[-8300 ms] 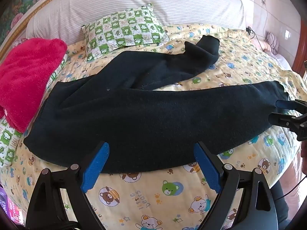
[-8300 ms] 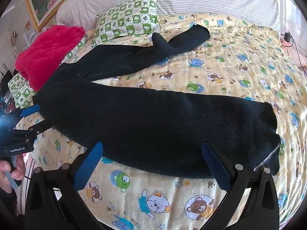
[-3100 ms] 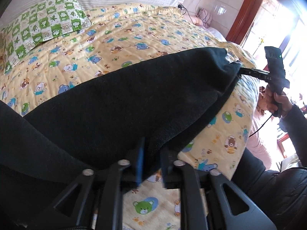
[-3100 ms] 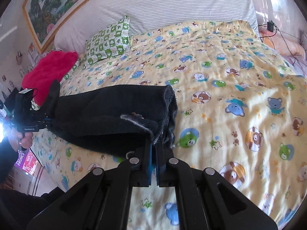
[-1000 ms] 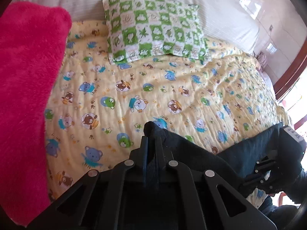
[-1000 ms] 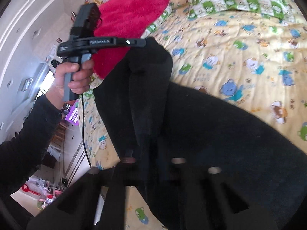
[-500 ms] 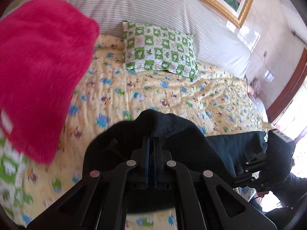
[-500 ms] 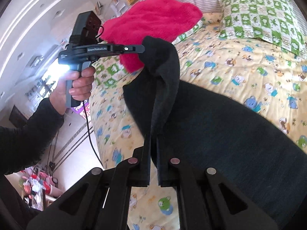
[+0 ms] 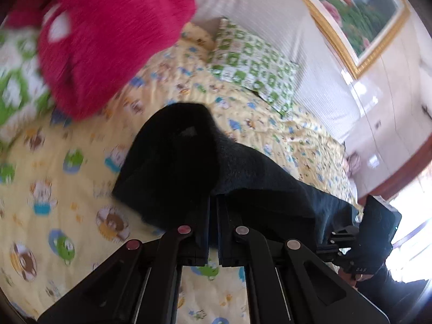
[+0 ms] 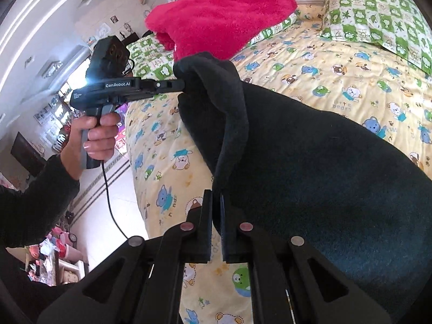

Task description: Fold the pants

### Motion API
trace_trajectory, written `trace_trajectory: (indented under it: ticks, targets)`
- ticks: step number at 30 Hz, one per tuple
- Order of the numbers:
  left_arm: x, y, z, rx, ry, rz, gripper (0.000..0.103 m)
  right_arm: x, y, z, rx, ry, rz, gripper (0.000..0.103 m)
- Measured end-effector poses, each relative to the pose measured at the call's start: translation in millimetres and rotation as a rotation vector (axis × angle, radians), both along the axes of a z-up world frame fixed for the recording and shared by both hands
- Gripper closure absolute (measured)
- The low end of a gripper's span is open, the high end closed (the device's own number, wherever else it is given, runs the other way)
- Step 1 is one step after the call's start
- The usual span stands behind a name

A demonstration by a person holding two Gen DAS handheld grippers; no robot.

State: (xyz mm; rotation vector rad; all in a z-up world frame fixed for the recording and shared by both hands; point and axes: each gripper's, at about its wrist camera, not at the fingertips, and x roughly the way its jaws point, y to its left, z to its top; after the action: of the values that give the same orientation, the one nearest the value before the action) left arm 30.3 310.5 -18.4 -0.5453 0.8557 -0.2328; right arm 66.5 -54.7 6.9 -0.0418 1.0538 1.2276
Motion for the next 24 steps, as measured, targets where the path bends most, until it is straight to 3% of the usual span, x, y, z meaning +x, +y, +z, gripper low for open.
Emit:
trace_trajectory:
  ticks: [5, 9, 12, 15, 16, 21, 24]
  targets:
    - [-9, 22, -15, -0.056, 0.029, 0.111, 0.103, -3, 1, -2, -0.017, 0.002, 0.021, 0.092]
    - [-25, 32, -11, -0.088, 0.013, 0.181, 0.101, -1, -6, 4, 0.036, 0.041, 0.017, 0.057]
    - [-41, 30, 2, -0.107, -0.033, 0.218, 0.089, 7, -9, 16, 0.085, 0.039, -0.003, 0.055]
    - [-52, 23, 12, -0.129, -0.059, 0.248, 0.062, 21, -9, 24, 0.11, 0.03, -0.047, 0.055]
    - [-54, 19, 14, -0.132, -0.062, 0.259, 0.058, 27, -9, 27, 0.112, 0.022, -0.07, 0.055]
    - [-52, 2, 13, -0.137, -0.027, 0.298, 0.045, 60, -3, 27, 0.067, -0.013, -0.189, 0.055]
    - [-40, 0, -1, -0.075, 0.059, 0.336, 0.044, 80, 0, 23, 0.005, -0.031, -0.262, 0.055]
